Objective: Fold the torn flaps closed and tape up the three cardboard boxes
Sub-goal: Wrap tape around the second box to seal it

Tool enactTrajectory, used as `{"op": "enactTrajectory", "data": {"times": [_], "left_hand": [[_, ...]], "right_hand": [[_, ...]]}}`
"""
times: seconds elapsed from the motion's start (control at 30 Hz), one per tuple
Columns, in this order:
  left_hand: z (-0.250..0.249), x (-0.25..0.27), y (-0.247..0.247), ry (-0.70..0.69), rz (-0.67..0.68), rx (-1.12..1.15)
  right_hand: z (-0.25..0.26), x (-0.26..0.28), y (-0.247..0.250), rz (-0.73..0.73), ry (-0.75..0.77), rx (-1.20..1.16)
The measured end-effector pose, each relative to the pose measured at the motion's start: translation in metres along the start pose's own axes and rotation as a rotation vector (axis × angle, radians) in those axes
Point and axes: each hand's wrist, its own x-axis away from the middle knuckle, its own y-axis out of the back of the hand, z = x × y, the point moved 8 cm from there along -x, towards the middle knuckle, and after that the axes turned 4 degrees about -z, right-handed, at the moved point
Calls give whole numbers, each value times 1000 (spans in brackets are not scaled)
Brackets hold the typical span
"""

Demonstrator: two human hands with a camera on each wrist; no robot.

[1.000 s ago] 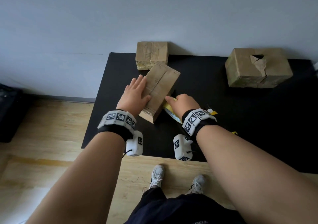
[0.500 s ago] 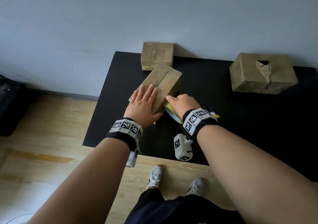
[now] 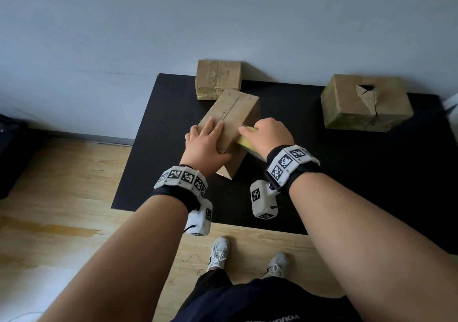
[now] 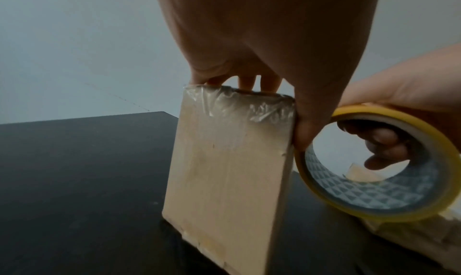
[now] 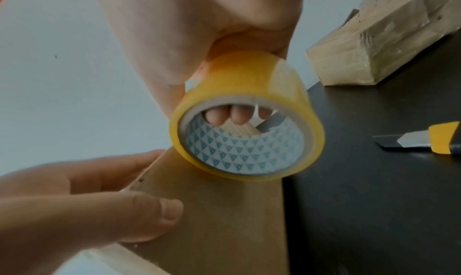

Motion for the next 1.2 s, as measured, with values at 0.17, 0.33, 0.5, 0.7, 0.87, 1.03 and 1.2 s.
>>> {"op": "enactTrajectory", "data": {"times": [0.17,0.33,0.5,0.7,0.87,1.03,1.2], "left_hand": [[-10,-6,-3,58,75,208],[7,-10,1,190,112,437],[15,-15,11,243,126,538],[17,-17,9,274,177,580],[28,-20,10,344,133,599],[30,-17,4,376,113,558],[29,-16,4,364,152,508]], "right_hand": [[8,1,35,-26,87,-35],[6,9,31,144,127,-274],[0,11,28,169,117,-302],[-50,17,-3,224,-90,-55],[-49,18,0,167,-45,-221],[-40,16,3,147,38,-220],[-57,19,-8,125,-70,33]]}}
